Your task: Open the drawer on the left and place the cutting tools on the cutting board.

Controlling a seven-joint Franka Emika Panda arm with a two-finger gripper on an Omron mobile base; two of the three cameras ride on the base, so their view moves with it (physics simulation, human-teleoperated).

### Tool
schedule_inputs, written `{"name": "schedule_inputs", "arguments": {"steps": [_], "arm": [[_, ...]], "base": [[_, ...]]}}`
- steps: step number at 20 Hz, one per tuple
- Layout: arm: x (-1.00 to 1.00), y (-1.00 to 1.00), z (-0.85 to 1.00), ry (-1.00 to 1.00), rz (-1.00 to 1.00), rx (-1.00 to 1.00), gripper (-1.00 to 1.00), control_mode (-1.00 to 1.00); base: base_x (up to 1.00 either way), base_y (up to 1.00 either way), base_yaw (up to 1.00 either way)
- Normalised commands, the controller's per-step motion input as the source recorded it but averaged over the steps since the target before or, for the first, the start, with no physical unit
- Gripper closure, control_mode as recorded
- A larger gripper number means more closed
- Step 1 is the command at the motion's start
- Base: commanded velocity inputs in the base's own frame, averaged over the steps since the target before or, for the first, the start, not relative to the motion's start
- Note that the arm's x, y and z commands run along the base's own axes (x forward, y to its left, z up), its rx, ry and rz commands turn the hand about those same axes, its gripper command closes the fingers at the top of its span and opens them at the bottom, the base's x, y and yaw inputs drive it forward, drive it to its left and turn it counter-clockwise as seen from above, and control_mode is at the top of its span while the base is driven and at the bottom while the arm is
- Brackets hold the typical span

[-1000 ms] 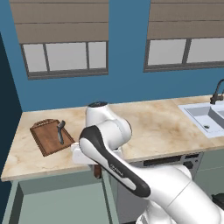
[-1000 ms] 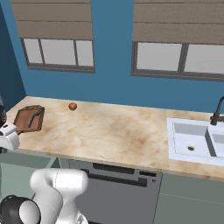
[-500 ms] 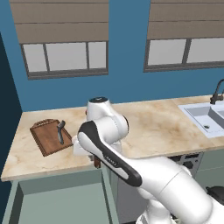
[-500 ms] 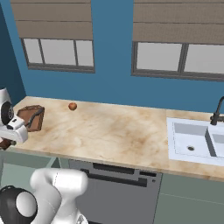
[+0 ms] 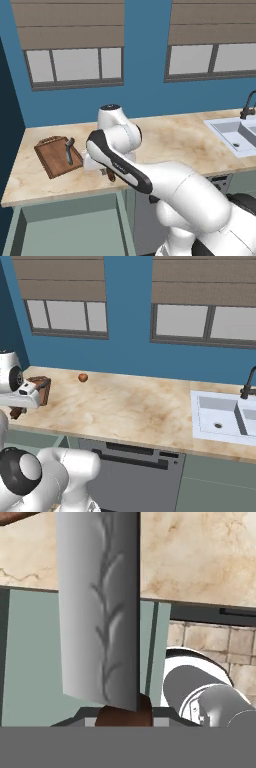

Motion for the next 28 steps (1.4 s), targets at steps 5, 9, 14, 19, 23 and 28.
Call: {"name": "schedule_inputs", "arguments": {"steps": [5,9,14,19,23,28], "arm": [[0.36,0.11,0.0,-0.02,0.14,0.0,1.0,-1.0],[0.43,0.12,0.0,-0.04,0.14,0.0,1.0,-1.0],[0.39,0.11,0.0,-0.05,0.16,0.0,1.0,-1.0],[0.2,0.21,0.02,-0.06,0.09,0.0,1.0,-1.0],[0.06,0.38,0.0,-0.05,0.02,-0.02,1.0,-1.0],[0.18,0.34,0.0,-0.01,0.0,0.0,1.0,-1.0]], "base": [[0.0,0.0,0.0],[0.0,0.0,0.0],[0.0,0.0,0.0],[0.0,0.0,0.0],[0.0,0.0,0.0],[0.0,0.0,0.0]]}}
